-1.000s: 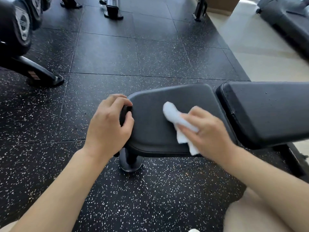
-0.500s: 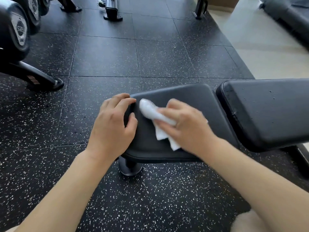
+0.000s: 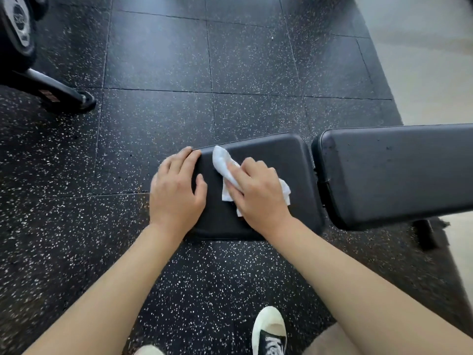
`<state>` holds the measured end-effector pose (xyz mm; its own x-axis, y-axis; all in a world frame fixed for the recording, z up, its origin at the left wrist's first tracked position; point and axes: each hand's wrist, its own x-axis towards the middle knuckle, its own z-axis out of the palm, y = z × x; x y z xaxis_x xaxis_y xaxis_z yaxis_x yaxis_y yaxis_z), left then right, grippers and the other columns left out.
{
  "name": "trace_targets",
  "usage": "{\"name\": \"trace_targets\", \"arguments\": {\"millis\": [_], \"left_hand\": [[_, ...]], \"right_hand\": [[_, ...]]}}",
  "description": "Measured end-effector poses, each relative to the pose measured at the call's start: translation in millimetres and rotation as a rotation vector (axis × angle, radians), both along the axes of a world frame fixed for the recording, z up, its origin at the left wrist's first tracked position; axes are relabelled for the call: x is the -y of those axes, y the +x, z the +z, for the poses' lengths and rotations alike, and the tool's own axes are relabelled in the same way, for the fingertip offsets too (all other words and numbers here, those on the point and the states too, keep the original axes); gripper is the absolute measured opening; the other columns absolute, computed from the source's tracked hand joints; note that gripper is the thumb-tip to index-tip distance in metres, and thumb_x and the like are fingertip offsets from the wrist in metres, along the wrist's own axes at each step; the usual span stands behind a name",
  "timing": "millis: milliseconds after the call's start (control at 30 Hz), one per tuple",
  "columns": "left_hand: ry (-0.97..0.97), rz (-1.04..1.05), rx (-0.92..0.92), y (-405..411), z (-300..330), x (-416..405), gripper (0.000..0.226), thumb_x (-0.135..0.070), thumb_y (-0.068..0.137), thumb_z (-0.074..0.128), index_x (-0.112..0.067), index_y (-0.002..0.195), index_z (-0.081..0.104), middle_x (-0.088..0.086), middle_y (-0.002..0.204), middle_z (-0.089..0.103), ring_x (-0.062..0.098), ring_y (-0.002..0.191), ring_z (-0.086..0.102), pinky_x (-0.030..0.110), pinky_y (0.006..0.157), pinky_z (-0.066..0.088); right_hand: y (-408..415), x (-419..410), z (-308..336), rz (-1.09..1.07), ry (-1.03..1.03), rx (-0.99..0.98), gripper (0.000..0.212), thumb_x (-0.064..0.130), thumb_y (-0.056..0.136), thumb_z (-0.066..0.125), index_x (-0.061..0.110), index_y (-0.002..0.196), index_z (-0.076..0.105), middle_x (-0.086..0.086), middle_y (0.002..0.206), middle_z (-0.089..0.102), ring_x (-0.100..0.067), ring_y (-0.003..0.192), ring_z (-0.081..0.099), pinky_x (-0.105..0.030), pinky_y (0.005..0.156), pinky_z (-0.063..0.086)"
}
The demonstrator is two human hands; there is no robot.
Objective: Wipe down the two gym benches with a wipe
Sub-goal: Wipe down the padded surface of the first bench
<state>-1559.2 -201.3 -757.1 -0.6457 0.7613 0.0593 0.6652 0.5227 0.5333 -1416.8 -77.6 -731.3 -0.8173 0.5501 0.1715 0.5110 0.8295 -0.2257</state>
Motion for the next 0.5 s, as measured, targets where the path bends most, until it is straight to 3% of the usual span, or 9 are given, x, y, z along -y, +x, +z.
{"name": "trace_targets", "arguments": {"millis": [133,267,433,500], "left_hand": [[-0.155,-0.003,0.066,4,25,-5,0.056,-0.022,0.100,0.056,-0.014,0.155,0.049,0.005,0.163,0.046,0.036,0.146,0.042,0.057,0.112,0.043],[-0.314,0.004,0.156,3,46,-12,0.061,-0.033,0.099,0.056,-0.018,0.156,0.043,0.002,0.166,0.038,0.036,0.147,0.036,0.059,0.113,0.041],[-0.306,0.063,0.191,-11,47,-35,0.048,-0.034,0.100,0.052,-0.017,0.146,0.052,0.004,0.149,0.055,0.037,0.128,0.049,0.053,0.104,0.047],[-0.328,0.144,0.237,-17,38,-51,0.043,-0.034,0.104,0.046,-0.016,0.141,0.059,0.007,0.140,0.062,0.037,0.124,0.053,0.051,0.100,0.047]], "right_hand": [[30,-32,26,0.030,-0.104,0.126,0.037,0.023,0.100,0.066,0.013,0.136,0.067,-0.014,0.089,0.058,-0.036,0.074,0.053,-0.051,0.062,0.048],[59,-77,44,-0.148,-0.126,0.344,0.047,0.028,0.107,0.051,0.032,0.153,0.048,-0.013,0.106,0.055,-0.035,0.093,0.053,-0.051,0.083,0.044],[20,-104,36,-0.291,-0.170,0.378,0.054,0.028,0.108,0.028,0.036,0.161,0.028,-0.008,0.119,0.051,-0.030,0.102,0.051,-0.046,0.088,0.045],[-7,-100,32,-0.282,-0.169,0.371,0.052,0.029,0.107,0.030,0.028,0.158,0.034,-0.007,0.120,0.050,-0.029,0.102,0.051,-0.044,0.085,0.046]]}}
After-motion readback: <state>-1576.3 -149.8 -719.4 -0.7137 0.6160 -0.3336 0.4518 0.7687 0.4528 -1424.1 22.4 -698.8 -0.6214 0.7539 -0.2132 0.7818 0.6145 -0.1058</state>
